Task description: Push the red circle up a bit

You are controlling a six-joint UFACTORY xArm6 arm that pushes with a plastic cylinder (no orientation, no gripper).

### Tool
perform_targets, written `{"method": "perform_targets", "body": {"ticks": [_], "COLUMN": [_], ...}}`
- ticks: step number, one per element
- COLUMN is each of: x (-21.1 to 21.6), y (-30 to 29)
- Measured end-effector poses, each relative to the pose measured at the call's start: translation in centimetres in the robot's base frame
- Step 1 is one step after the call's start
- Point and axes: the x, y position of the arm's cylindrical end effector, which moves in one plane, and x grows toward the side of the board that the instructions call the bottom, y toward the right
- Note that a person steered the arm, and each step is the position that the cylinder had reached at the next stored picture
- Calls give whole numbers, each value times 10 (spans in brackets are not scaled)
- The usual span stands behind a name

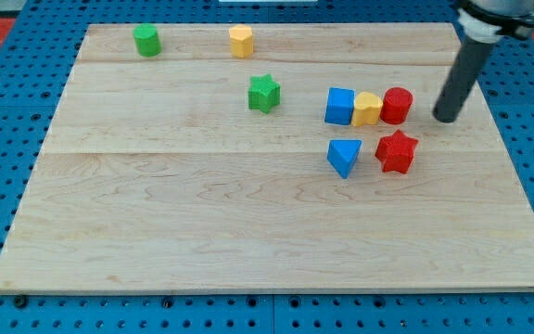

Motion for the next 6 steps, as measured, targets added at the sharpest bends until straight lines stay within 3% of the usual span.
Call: {"method": "perform_targets", "body": {"ticks": [1, 2, 4, 5, 6], "x": [10, -16, -118, -71, -48], "y": [-18, -40, -41, -20, -41]}}
